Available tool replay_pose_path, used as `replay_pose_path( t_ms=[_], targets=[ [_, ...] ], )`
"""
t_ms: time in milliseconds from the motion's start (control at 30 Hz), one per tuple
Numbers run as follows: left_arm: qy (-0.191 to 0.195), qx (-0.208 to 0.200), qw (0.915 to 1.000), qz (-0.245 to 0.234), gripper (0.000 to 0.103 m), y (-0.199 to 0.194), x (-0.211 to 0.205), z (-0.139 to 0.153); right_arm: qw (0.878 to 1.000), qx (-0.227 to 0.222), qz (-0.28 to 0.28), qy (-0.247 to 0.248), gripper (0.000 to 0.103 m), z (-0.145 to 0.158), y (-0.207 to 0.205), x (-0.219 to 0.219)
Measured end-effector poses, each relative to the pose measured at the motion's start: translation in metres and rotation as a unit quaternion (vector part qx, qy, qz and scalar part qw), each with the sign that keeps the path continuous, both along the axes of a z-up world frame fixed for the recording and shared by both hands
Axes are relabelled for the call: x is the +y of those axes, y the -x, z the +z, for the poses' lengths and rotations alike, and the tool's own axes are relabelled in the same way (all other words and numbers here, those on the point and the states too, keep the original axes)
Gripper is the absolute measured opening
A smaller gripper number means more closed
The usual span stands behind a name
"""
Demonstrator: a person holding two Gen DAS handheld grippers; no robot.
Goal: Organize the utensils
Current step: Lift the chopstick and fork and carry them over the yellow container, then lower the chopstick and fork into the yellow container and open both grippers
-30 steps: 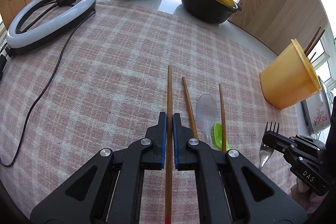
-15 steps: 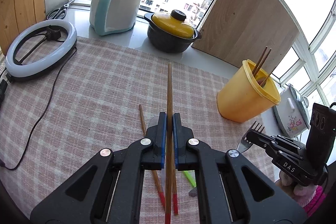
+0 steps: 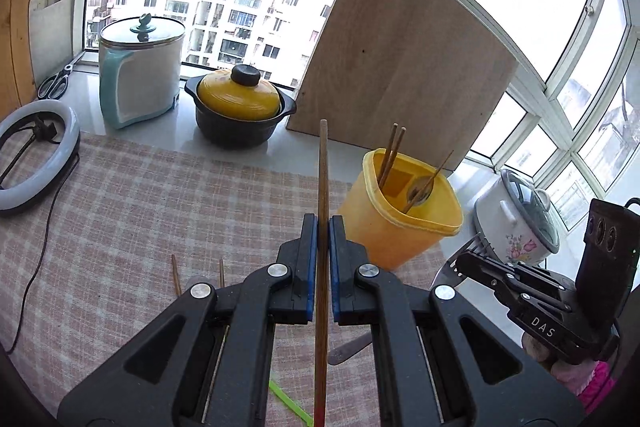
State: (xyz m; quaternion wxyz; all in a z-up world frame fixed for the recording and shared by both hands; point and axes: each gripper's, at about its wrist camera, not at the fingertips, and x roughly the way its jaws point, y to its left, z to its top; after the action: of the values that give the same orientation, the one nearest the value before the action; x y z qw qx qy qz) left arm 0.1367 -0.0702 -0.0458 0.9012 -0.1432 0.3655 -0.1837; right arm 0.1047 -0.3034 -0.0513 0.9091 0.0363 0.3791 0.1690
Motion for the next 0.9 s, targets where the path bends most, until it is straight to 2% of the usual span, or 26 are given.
replay_pose_path(
  t_ms=[600, 800, 900],
  targets=[
    [0.015, -0.074, 0.9970, -0.017, 0.003, -0.057, -0.097, 0.059, 0.996, -0.075, -0.042, -0.010, 0.000, 0.077, -0.008, -0.083],
    [0.023, -0.092, 0.9955, 0.008, 0.003, -0.080, -0.116, 0.068, 0.994, -0.096, -0.058, -0.005, 0.000, 0.096, -0.022, -0.100],
    [0.015, -0.101, 0.9944, 0.026, 0.003, -0.090, -0.124, 0.069, 0.993, -0.099, -0.065, -0.010, 0.000, 0.099, -0.030, -0.108]
  ],
)
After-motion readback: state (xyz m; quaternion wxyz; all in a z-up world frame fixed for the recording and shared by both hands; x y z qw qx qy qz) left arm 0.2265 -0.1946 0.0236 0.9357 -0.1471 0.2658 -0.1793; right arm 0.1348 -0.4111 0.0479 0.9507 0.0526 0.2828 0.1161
